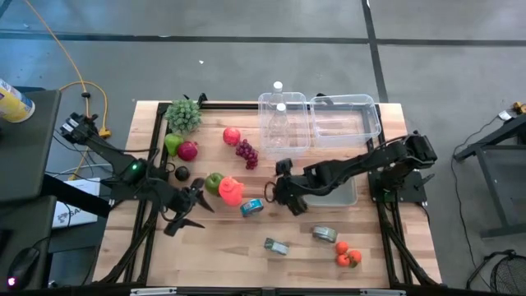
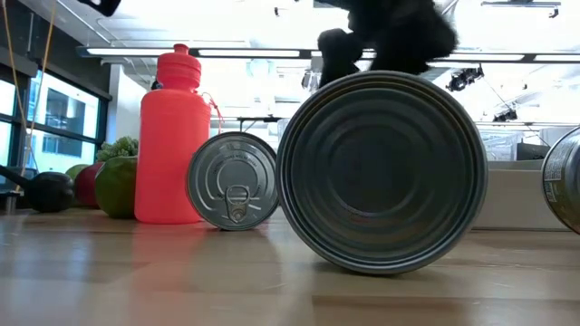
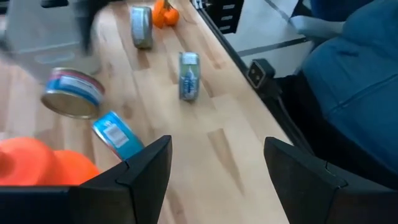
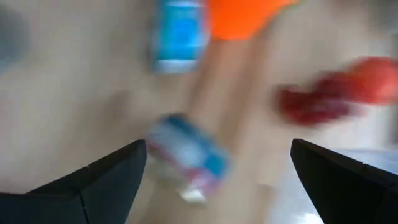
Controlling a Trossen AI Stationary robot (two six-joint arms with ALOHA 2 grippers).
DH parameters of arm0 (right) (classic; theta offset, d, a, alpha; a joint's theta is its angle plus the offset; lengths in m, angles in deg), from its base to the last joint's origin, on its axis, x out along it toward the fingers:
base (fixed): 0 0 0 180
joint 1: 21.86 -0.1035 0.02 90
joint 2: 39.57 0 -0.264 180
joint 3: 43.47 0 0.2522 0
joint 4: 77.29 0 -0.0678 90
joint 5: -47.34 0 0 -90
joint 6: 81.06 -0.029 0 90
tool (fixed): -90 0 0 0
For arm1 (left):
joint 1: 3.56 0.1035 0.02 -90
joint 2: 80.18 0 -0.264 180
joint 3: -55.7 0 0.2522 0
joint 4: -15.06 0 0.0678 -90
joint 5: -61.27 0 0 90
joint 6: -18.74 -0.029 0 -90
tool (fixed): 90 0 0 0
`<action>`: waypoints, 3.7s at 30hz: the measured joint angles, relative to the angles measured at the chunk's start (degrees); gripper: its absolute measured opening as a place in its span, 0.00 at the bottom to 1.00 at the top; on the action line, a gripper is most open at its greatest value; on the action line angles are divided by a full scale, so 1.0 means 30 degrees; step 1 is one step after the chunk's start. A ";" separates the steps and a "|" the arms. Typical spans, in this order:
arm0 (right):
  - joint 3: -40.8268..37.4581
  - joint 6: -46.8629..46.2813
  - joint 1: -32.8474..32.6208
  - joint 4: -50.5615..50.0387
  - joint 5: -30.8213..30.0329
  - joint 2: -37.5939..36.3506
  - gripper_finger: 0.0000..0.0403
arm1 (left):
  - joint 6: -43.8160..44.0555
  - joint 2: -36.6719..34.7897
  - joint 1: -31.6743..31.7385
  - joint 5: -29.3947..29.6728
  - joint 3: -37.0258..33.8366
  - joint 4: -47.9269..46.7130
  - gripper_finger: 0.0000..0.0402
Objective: Pick & Place Food Item
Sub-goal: Put the blue pink tuna can into the gray bin
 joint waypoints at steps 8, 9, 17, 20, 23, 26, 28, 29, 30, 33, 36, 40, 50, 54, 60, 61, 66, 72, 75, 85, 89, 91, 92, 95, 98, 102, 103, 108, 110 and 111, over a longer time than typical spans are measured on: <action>0.0000 -0.1995 0.0246 -0.1837 0.2264 0.0000 0.97 | -0.2085 0.0000 0.1162 0.0029 0.0000 -0.0075 0.61; 0.0000 -0.1835 0.0246 -0.1802 0.2341 0.0000 0.97 | -0.2078 0.0000 0.1258 0.0029 0.0000 -0.0175 0.61; 0.0000 -0.3104 0.0910 -0.0448 0.2556 0.0000 0.97 | -0.1255 0.0000 0.1719 0.0025 0.0000 -0.1237 0.61; 0.0000 -0.3561 0.1261 -0.0257 0.3187 0.0000 0.97 | -0.0868 -0.0005 0.1719 -0.0107 0.0000 -0.1814 0.61; 0.0000 -0.2454 0.1264 -0.0490 0.4134 0.0000 0.97 | -0.0708 0.0000 0.1689 -0.0161 0.0000 -0.2140 0.61; -0.0180 -0.0955 0.1258 -0.0294 0.5037 0.0000 0.97 | -0.0623 -0.0002 0.1668 -0.0182 0.0000 -0.2239 0.61; -0.0425 -0.0524 0.1265 0.0170 0.5168 0.0000 0.97 | -0.0278 0.0000 0.1668 -0.0193 0.0000 -0.2232 0.61; -0.0556 -0.0414 0.1318 0.0335 0.5146 0.0000 0.97 | -0.0160 -0.0003 0.1668 -0.0205 0.0000 -0.2232 0.61; -0.0721 -0.0208 0.1405 0.0479 0.5112 0.0000 0.97 | -0.0058 0.0000 0.1663 -0.0219 0.0000 -0.2232 0.61; -0.1296 0.0968 0.1608 0.0838 0.4878 0.0000 0.97 | -0.0016 0.0000 0.1667 -0.0219 0.0000 -0.2232 0.61; -0.1711 0.1511 0.1653 0.1542 0.4727 0.0000 0.97 | -0.0016 -0.0006 0.1662 -0.0219 0.0000 -0.2183 0.61; -0.1908 0.1705 0.1997 0.1768 0.4914 0.0000 0.97 | 0.0065 0.0000 0.1666 -0.0211 0.0000 -0.2022 0.61; -0.3019 0.4279 0.2553 0.2706 0.4790 0.0000 0.97 | 0.0851 0.0000 0.1660 -0.0197 0.0000 -0.1566 0.61; -0.3089 0.4025 0.2954 0.2905 0.4869 0.0000 0.97 | 0.1018 0.0000 0.1663 -0.0197 0.0000 -0.1150 0.61; -0.3089 0.2235 0.3433 0.3157 0.5878 0.0000 0.97 | 0.2434 -0.0007 0.1660 -0.0197 0.0000 -0.0357 0.61; -0.3089 0.2599 0.3437 0.3160 0.5962 0.0000 0.97 | 0.2454 -0.0006 0.1660 -0.0197 0.0000 -0.0296 0.61; -0.3130 0.3476 0.3332 0.3250 0.5627 0.0586 0.97 | 0.2374 -0.0007 0.1660 -0.0197 0.0000 0.0283 0.61; -0.3116 0.3981 0.3347 0.4052 0.5294 0.1437 0.97 | 0.2355 -0.0002 0.1660 -0.0197 0.0000 0.0547 0.61; -0.3096 0.4012 0.3227 0.4015 0.5295 0.1545 0.97 | 0.2161 -0.0007 0.1660 -0.0197 0.0000 0.0595 0.61; -0.3096 0.3358 0.3041 0.4255 0.5644 0.1545 0.88 | 0.2130 -0.0004 0.1660 -0.0197 0.0000 0.0559 0.61; -0.3096 0.3307 0.2978 0.4275 0.5722 0.1545 0.76 | 0.2133 0.0000 0.1660 -0.0197 0.0000 0.0566 0.61; -0.3096 0.3307 0.2971 0.4275 0.5724 0.1545 0.69 | 0.2126 0.0000 0.1660 -0.0192 0.0000 0.0551 0.61; -0.3096 0.3307 0.2971 0.4283 0.5722 0.1545 0.66 | 0.2126 -0.0007 0.1660 -0.0197 0.0000 0.0559 0.61; -0.3089 0.3307 0.2971 0.4302 0.5737 0.1545 0.54 | 0.2119 -0.0007 0.1660 -0.0195 0.0000 0.0551 0.61; -0.3075 0.3173 0.2929 0.4627 0.5225 0.1537 0.43 | 0.2119 0.0000 0.1660 -0.0197 0.0000 0.0551 0.61; -0.3067 0.2869 0.2572 0.4894 0.4561 0.1530 0.40 | 0.2111 -0.0002 0.1660 -0.0197 0.0000 0.0544 0.61; -0.3067 0.2865 0.2499 0.4889 0.4544 0.1530 0.40 | 0.2094 0.0000 0.1660 -0.0197 0.0000 0.0544 0.61; -0.2655 0.2260 0.1927 0.3928 0.4586 0.1531 0.48 | 0.1147 -0.0002 0.1660 -0.0197 0.0000 0.0537 0.61; -0.2099 0.2071 0.1635 0.2843 0.4416 0.1558 0.49 | 0.1113 -0.0007 0.1660 -0.0197 0.0000 0.0544 0.61; -0.1740 0.1995 0.1487 0.2356 0.4152 0.1566 0.49 | 0.1111 -0.0002 0.1660 -0.0197 0.0000 0.0537 0.61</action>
